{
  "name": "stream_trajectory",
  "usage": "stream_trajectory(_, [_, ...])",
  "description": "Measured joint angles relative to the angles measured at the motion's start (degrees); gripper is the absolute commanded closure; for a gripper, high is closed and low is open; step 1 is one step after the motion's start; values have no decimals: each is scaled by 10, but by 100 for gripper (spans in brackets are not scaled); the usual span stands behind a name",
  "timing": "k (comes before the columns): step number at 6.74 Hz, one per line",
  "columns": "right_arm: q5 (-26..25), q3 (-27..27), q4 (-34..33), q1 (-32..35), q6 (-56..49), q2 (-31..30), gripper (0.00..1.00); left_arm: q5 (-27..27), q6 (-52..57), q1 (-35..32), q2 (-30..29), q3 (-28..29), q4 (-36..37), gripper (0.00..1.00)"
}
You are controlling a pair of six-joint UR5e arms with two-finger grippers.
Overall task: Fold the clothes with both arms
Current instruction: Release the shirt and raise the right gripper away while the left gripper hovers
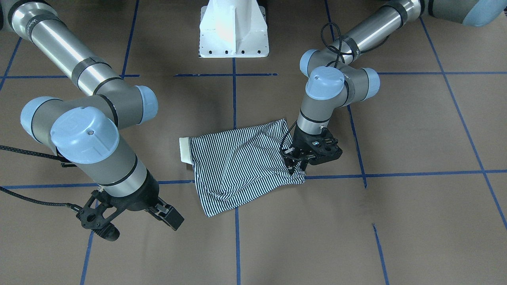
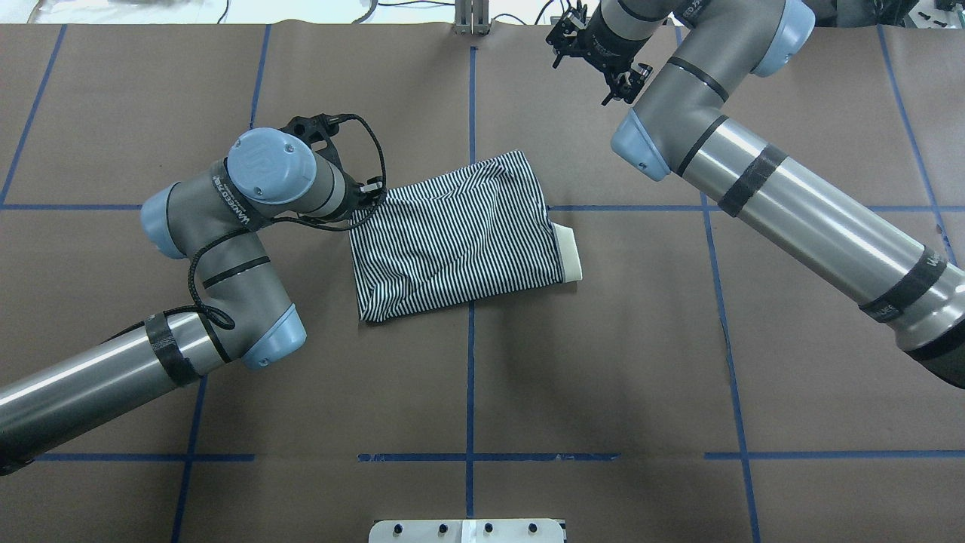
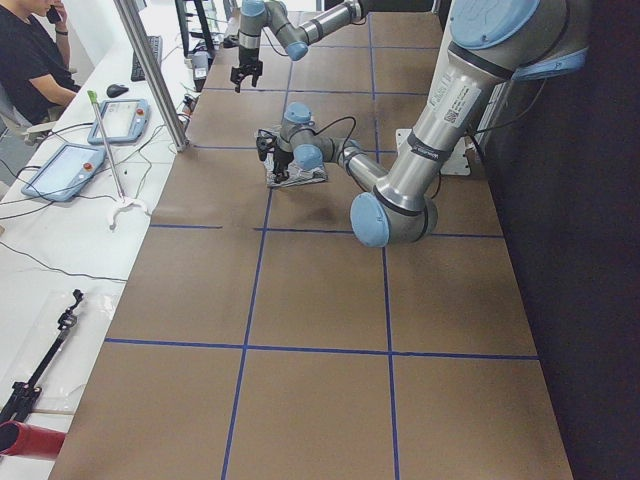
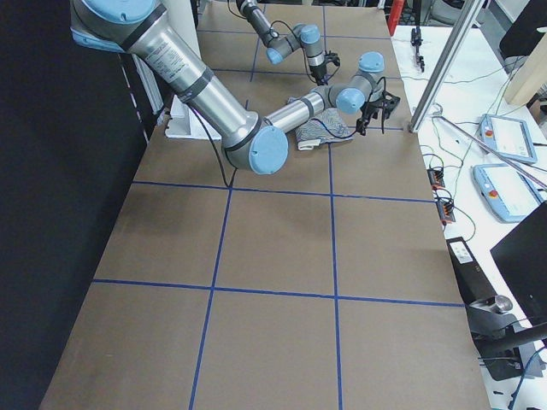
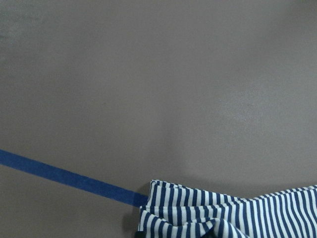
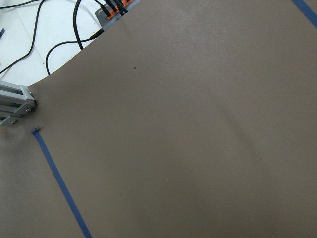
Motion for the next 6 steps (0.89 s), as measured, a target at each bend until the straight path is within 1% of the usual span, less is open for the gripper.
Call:
stream_trajectory(1, [0,0,0,0,0,0,0,0,0,0,-5,11,-9,71])
stream_trajectory(2, [-1,0,-1,1,0,-1,0,1,1,0,-11,21,-15,100])
stream_trajectory(4, [-1,0,-1,1,0,-1,0,2,9,-1,-14,28,-18,100])
stream_trajectory(6, [-1,0,-1,1,0,-1,0,2,40,-12,-14,28,-18,100])
